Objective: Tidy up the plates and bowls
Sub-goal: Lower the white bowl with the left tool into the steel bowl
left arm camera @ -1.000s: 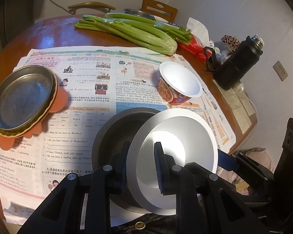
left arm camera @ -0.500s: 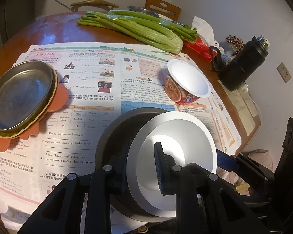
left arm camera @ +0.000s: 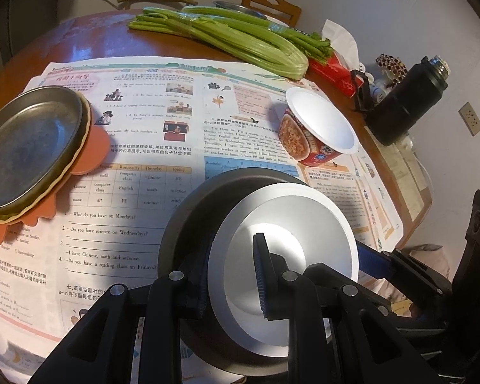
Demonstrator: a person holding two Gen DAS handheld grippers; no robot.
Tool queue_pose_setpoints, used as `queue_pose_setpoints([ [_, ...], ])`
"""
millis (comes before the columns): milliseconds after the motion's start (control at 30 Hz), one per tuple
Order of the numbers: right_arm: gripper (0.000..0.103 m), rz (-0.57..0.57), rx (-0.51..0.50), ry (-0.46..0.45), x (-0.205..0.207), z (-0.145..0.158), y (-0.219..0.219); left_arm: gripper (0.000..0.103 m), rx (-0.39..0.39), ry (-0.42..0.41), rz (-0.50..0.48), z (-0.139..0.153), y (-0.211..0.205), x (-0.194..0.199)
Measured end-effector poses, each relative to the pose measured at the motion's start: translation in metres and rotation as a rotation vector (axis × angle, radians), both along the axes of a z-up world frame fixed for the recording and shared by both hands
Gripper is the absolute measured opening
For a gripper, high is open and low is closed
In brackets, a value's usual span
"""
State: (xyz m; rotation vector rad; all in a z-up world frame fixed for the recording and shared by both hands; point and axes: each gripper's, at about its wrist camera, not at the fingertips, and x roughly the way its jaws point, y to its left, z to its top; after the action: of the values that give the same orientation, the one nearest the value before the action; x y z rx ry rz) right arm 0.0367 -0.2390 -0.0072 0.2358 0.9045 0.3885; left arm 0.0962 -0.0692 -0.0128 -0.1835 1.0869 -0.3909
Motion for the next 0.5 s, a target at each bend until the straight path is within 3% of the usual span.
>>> queue_pose_setpoints([
  [500,0.049,-0.017,-0.008,-0.012,-0.0010,0.0024,-0.0030,0.029,0.034,-0.029,0.028,0.0084,0.0058,-0.0061],
])
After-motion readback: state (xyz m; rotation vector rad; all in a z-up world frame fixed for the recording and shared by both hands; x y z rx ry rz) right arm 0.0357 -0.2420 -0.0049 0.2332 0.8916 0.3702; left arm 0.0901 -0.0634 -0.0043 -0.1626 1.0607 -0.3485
